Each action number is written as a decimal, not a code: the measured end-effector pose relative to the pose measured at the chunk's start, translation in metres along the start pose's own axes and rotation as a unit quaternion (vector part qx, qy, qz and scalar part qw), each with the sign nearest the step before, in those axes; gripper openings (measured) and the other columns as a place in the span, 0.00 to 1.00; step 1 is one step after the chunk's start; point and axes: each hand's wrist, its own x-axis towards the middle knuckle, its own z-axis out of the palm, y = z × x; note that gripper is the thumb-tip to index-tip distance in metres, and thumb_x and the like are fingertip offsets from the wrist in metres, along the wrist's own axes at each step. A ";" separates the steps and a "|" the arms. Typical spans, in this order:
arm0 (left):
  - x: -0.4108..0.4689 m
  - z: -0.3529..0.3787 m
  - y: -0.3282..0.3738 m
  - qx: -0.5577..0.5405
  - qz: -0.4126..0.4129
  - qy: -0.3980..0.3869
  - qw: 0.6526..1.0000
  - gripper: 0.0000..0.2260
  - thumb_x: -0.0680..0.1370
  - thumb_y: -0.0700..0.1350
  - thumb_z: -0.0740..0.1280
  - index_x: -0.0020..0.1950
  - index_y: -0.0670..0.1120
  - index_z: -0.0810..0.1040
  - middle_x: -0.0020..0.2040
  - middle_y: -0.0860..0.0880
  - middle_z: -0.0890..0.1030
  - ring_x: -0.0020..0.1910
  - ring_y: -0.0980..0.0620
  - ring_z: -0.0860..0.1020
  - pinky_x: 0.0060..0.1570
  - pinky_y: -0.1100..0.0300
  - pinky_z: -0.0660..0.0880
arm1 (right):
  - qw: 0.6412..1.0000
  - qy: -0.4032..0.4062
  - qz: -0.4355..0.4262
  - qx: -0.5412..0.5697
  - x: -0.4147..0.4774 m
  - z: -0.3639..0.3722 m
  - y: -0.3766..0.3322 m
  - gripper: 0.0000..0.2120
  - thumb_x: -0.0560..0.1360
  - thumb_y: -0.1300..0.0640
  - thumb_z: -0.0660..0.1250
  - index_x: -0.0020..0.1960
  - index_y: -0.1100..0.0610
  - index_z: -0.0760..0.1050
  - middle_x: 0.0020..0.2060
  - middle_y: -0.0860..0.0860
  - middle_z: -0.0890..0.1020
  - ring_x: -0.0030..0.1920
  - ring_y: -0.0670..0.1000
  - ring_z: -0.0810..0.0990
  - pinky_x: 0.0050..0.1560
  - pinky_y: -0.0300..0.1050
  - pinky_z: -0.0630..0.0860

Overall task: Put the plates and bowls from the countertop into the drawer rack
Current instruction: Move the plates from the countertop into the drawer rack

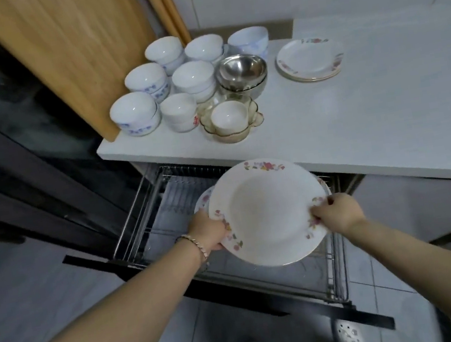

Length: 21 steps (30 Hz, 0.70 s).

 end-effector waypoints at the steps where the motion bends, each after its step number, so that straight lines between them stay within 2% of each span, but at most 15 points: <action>1: 0.009 -0.011 -0.006 0.009 -0.006 0.000 1.000 0.10 0.77 0.34 0.64 0.58 0.37 0.77 0.58 0.39 0.79 0.56 0.40 0.79 0.49 0.48 0.78 | 1.000 -0.003 0.009 0.004 0.000 0.015 -0.005 0.15 0.72 0.62 0.65 0.27 0.57 0.72 0.39 0.60 0.79 0.44 0.57 0.77 0.44 0.43 0.71; 5: 0.052 -0.041 -0.026 0.033 -0.031 0.010 0.999 0.09 0.76 0.34 0.64 0.55 0.36 0.76 0.59 0.37 0.79 0.57 0.38 0.79 0.48 0.46 0.79 | 0.999 -0.015 0.039 0.020 0.012 0.065 -0.016 0.16 0.73 0.61 0.64 0.27 0.56 0.73 0.38 0.60 0.81 0.44 0.58 0.79 0.47 0.43 0.74; 6: 0.062 -0.046 -0.030 0.036 -0.036 0.009 0.999 0.07 0.76 0.34 0.64 0.54 0.37 0.75 0.58 0.38 0.79 0.56 0.39 0.79 0.47 0.47 0.79 | 0.999 -0.021 0.041 0.025 0.018 0.076 -0.018 0.16 0.74 0.61 0.63 0.27 0.56 0.73 0.35 0.58 0.81 0.41 0.57 0.78 0.44 0.39 0.74; 8: 0.085 -0.053 -0.038 0.044 -0.050 0.012 0.998 0.06 0.76 0.35 0.64 0.53 0.38 0.74 0.55 0.39 0.79 0.51 0.41 0.79 0.44 0.50 0.79 | 0.997 -0.033 0.054 0.032 0.031 0.096 -0.022 0.17 0.75 0.61 0.62 0.28 0.58 0.73 0.28 0.54 0.78 0.32 0.52 0.74 0.32 0.30 0.72; 9: 0.097 -0.055 -0.041 0.052 -0.055 0.016 0.997 0.08 0.76 0.35 0.65 0.55 0.37 0.74 0.54 0.40 0.79 0.51 0.42 0.78 0.43 0.51 0.78 | 0.997 -0.039 0.059 0.031 0.040 0.105 -0.023 0.16 0.76 0.60 0.61 0.30 0.59 0.73 0.26 0.52 0.76 0.30 0.50 0.72 0.29 0.31 0.71; 11: 0.127 -0.059 -0.049 0.073 -0.056 0.029 0.995 0.10 0.76 0.37 0.65 0.56 0.37 0.74 0.56 0.39 0.79 0.55 0.40 0.79 0.47 0.49 0.79 | 0.996 -0.054 0.068 0.019 0.060 0.125 -0.027 0.14 0.78 0.58 0.60 0.37 0.63 0.76 0.29 0.52 0.76 0.30 0.50 0.71 0.32 0.39 0.69; 12: 0.142 -0.061 -0.051 0.086 -0.054 0.036 0.994 0.07 0.76 0.37 0.65 0.54 0.38 0.75 0.57 0.39 0.79 0.55 0.40 0.79 0.50 0.48 0.80 | 0.996 -0.059 0.068 0.015 0.070 0.134 -0.029 0.13 0.78 0.57 0.59 0.41 0.63 0.77 0.30 0.53 0.76 0.31 0.51 0.71 0.32 0.40 0.67; 14: 0.173 -0.063 -0.056 0.115 -0.049 0.041 0.991 0.01 0.76 0.38 0.65 0.46 0.41 0.74 0.55 0.39 0.80 0.51 0.43 0.79 0.51 0.51 0.79 | 0.994 -0.067 0.075 0.031 0.090 0.153 -0.031 0.11 0.77 0.58 0.60 0.40 0.60 0.75 0.31 0.51 0.77 0.31 0.48 0.73 0.31 0.38 0.68; 17: 0.218 -0.065 -0.066 0.143 -0.044 0.036 0.988 0.04 0.75 0.39 0.65 0.45 0.38 0.77 0.50 0.39 0.82 0.44 0.46 0.78 0.43 0.58 0.77 | 0.994 -0.068 0.077 0.031 0.116 0.180 -0.034 0.07 0.77 0.58 0.60 0.44 0.58 0.74 0.37 0.53 0.80 0.35 0.49 0.77 0.35 0.39 0.72; 21: 0.273 -0.063 -0.077 0.199 -0.043 0.012 0.979 0.10 0.75 0.42 0.66 0.50 0.36 0.79 0.49 0.40 0.83 0.41 0.48 0.77 0.30 0.65 0.69 | 0.989 -0.078 0.115 0.041 0.149 0.222 -0.028 0.09 0.73 0.64 0.63 0.51 0.63 0.77 0.47 0.58 0.83 0.49 0.58 0.82 0.52 0.49 0.79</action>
